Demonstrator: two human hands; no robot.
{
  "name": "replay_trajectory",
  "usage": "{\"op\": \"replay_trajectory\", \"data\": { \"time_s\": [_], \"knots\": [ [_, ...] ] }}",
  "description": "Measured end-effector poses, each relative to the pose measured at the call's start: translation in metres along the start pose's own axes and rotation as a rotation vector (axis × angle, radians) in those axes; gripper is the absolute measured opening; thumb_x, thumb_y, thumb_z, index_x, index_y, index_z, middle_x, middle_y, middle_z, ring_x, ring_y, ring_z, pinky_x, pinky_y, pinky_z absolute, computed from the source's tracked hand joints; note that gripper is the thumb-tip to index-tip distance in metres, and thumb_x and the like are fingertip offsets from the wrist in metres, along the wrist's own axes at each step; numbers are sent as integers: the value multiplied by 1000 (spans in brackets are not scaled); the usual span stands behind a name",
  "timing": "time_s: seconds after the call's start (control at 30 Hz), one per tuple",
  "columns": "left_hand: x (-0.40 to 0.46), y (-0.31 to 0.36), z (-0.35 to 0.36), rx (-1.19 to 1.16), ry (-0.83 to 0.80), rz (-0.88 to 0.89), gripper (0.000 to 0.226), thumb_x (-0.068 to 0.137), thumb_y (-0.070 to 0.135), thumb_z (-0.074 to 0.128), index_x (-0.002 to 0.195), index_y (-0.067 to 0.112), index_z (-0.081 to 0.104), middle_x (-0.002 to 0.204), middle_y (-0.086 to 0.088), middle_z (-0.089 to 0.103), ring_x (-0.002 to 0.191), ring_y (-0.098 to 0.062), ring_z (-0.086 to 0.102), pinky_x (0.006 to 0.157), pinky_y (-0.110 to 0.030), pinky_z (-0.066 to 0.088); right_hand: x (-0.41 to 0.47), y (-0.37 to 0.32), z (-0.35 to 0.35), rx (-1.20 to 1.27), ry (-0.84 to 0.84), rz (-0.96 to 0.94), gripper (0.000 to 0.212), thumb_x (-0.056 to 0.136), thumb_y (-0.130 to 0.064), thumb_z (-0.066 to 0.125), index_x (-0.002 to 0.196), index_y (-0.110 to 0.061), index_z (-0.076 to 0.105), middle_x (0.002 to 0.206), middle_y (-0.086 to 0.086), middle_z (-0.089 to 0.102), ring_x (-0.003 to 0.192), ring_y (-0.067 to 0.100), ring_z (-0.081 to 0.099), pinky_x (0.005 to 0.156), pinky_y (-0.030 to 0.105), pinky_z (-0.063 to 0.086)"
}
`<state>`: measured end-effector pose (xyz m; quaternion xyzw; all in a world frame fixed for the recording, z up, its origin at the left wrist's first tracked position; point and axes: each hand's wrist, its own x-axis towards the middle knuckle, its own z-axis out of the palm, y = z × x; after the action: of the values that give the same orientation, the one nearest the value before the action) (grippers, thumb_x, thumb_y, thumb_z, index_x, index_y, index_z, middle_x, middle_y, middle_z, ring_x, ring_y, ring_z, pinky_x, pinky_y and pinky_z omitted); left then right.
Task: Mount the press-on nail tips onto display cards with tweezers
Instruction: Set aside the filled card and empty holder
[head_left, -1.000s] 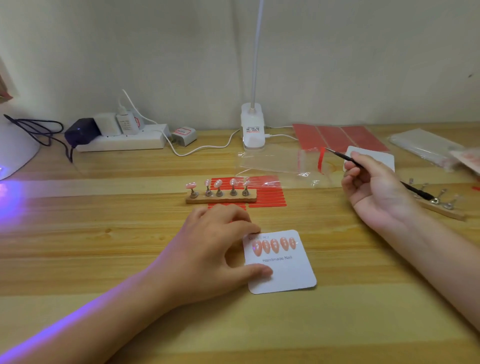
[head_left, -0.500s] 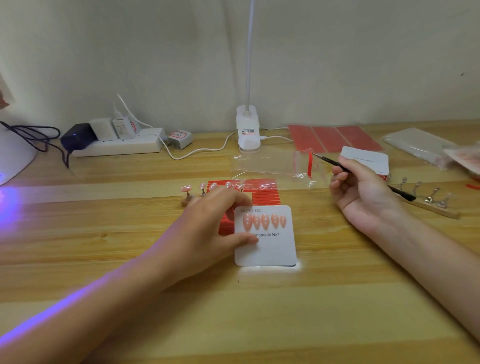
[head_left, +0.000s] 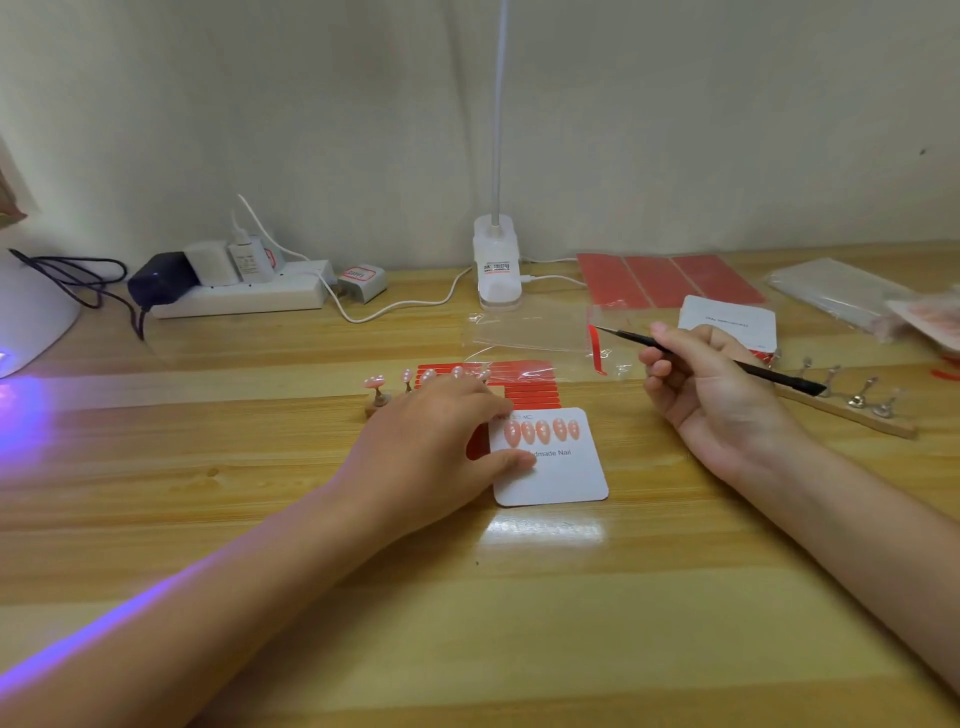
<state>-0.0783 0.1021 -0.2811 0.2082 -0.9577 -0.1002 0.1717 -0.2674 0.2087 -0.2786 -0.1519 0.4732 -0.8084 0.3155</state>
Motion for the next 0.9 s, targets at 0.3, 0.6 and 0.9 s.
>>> {"op": "replay_trajectory", "data": {
  "time_s": [0.3, 0.6, 0.9],
  "knots": [
    [-10, -3, -5, -153, 39, 127, 24, 81, 33, 69, 102, 22, 69, 100, 10, 64, 97, -9, 57, 76, -34, 49, -7, -26, 14, -55, -76, -172, 49, 87, -4, 60, 44, -23, 47, 48, -6, 60, 45, 1, 54, 45, 11, 43],
    [-12, 1, -6, -392, -8, 63, 5, 82, 21, 67, 85, 23, 71, 85, 12, 62, 79, -7, 56, 71, -25, 46, -31, -24, 3, -164, -117, -268, 34, 86, -3, 59, 61, -16, 40, 51, -5, 60, 51, 3, 60, 48, 10, 44],
    [-5, 23, -17, -802, -7, -218, 13, 80, 26, 67, 68, 23, 72, 52, 16, 56, 49, 5, 45, 49, -6, 33, -53, 11, -6, -612, -224, -596, 28, 82, -21, 66, 61, -33, 52, 62, -1, 64, 61, 15, 63, 60, 21, 51]
  ]
}}
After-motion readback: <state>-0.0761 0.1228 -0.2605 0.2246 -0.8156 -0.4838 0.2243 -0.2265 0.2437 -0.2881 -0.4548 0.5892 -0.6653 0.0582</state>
